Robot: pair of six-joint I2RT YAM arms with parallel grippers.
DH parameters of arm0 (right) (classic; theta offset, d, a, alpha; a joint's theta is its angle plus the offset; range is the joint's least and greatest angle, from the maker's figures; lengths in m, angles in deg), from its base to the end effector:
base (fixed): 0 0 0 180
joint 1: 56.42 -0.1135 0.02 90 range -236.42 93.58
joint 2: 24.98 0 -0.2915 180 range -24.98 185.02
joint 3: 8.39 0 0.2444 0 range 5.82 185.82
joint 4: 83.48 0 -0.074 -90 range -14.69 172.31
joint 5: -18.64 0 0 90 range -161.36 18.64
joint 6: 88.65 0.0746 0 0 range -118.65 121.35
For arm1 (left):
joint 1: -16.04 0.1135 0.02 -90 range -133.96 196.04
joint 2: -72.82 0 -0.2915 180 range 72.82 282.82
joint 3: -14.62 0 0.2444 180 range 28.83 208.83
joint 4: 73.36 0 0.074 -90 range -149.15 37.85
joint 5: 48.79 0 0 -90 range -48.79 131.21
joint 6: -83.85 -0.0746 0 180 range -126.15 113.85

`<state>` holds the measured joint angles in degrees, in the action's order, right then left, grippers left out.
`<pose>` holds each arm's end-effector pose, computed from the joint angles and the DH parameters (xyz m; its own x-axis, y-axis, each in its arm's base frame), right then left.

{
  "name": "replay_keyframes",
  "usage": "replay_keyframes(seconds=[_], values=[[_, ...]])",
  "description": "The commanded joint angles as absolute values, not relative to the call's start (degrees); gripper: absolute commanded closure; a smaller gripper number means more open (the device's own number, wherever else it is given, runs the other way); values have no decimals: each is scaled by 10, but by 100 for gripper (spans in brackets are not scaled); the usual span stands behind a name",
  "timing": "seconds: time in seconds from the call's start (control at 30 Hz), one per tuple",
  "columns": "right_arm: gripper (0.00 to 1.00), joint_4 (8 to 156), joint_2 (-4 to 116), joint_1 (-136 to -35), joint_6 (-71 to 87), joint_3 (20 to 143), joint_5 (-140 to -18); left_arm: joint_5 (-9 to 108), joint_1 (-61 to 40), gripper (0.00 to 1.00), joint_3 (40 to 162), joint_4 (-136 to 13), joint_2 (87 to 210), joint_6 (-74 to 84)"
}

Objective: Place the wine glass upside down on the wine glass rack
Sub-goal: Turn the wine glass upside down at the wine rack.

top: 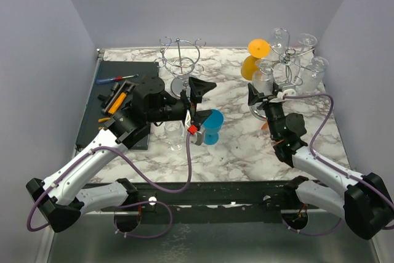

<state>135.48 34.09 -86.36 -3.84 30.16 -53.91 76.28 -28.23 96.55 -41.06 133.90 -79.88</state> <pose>0.2163 0.0988 0.3238 0.2937 0.0696 -0.9533 -0.2039 0.9790 0.0087 0.1418 -0.1981 0.4288 0.8957 0.2241 -0.3841 0.4095 -0.0790 0.9089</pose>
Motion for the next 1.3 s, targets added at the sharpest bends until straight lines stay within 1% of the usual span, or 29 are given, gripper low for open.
replay_keyframes(seconds=[0.0, 0.2, 0.37, 0.6, 0.77, 0.93, 1.27], values=[[100, 1380, 312, -866, -54, 300, -584, 764, -284, 1, 960, -416, 1330, -806], [99, 1352, 309, -866, -72, 312, -615, 767, -284, 1, 961, -416, 1331, -807], [100, 1356, 312, -865, -88, 314, -617, 771, -284, 1, 962, -416, 1333, -806], [99, 1436, 346, -865, -96, 315, -610, 771, -283, 1, 957, -415, 1332, -810], [100, 1435, 360, -865, -100, 326, -625, 768, -283, 1, 958, -416, 1333, -811], [99, 1438, 346, -865, -104, 320, -621, 767, -284, 1, 952, -415, 1331, -811], [99, 1547, 355, -865, -64, 296, -585, 767, -283, 1, 949, -416, 1332, -812]])
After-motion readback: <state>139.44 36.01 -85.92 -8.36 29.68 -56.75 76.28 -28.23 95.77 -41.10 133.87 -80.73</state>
